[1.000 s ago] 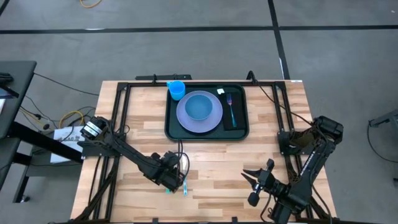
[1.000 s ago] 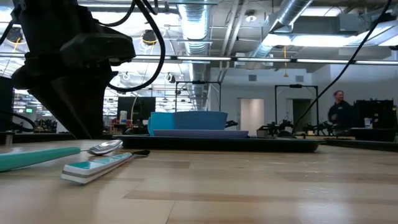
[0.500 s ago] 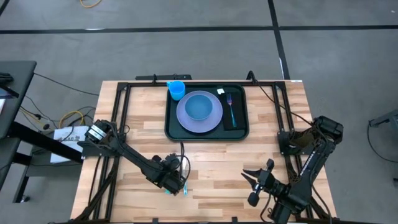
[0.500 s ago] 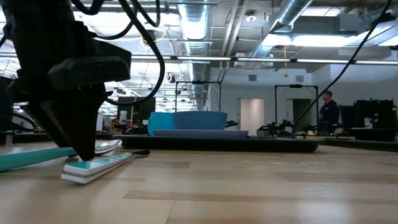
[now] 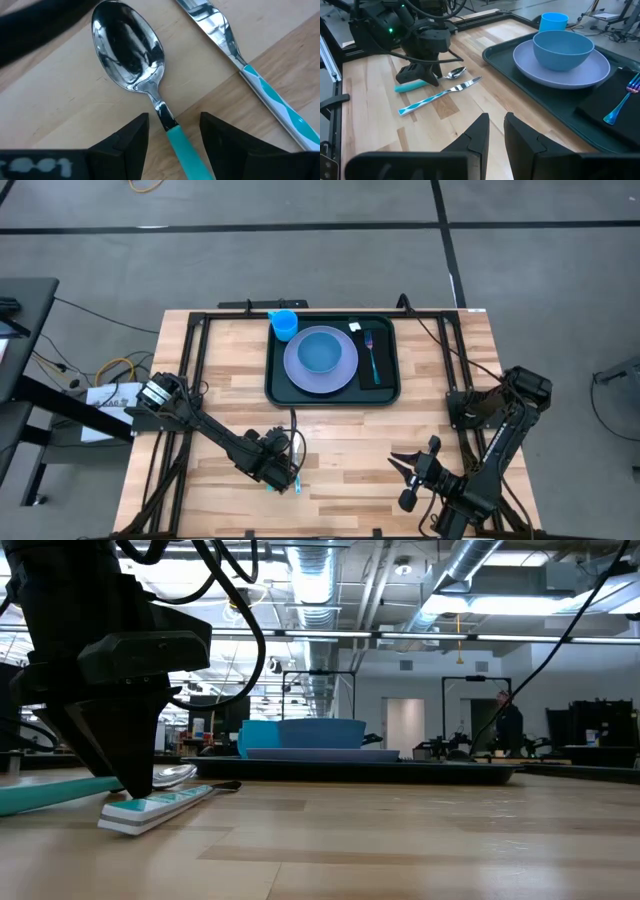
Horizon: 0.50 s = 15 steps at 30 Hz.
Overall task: Set up tray
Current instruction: Put the spoon on top of the table napkin to the left of the table fork on the tray
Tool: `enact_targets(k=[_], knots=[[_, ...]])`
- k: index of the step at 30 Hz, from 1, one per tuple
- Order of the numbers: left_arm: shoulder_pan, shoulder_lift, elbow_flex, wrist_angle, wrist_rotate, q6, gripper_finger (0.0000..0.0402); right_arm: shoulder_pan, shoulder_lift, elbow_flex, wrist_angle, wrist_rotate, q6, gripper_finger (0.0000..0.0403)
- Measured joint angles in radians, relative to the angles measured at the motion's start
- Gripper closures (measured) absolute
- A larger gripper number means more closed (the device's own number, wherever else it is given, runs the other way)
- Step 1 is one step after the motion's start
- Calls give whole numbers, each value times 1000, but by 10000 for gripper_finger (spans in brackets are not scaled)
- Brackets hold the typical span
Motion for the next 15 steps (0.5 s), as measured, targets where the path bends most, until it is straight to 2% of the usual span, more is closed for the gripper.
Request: enact_targets(k=[15], knots=[[1, 2, 0, 0, 3, 16, 233, 0, 0, 0, 0, 0, 0, 352]])
